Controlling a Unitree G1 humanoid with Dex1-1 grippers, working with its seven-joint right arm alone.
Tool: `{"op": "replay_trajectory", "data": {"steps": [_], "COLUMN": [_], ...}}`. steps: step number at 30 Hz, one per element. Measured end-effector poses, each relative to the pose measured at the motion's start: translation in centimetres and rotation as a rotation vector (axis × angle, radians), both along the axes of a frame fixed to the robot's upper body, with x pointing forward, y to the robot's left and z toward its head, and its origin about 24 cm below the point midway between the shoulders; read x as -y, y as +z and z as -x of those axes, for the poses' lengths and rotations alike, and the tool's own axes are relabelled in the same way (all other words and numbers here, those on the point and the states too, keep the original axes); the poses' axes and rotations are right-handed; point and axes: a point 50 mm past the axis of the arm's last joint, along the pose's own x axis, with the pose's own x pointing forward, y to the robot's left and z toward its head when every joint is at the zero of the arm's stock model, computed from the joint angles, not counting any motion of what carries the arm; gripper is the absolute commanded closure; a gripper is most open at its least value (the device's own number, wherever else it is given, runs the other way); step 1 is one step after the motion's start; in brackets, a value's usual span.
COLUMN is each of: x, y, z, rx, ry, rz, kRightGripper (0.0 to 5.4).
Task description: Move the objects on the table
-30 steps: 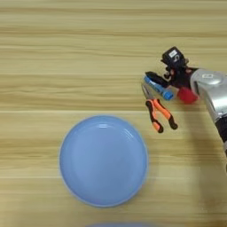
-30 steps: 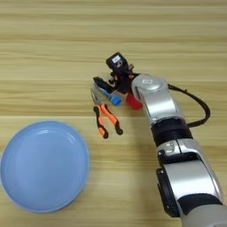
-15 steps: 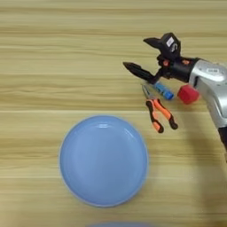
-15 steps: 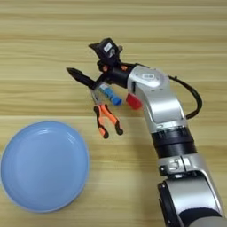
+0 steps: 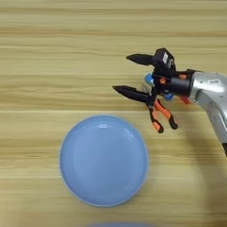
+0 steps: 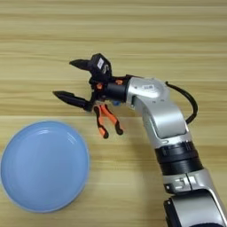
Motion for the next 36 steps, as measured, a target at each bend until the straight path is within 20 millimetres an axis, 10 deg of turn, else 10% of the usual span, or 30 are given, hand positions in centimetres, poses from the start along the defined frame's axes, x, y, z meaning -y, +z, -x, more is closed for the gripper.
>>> {"op": "replay_trajectory", "data": {"steps": [13, 36], "x": [-0.8, -2.0], "y": [-3.0, -8.0], "z": [3.8, 4.8], "rx": [-0.12, -0.242], "ry": [0.263, 0.268], "rz": [0.128, 0.364], "kRightGripper": [0.05, 0.05]}}
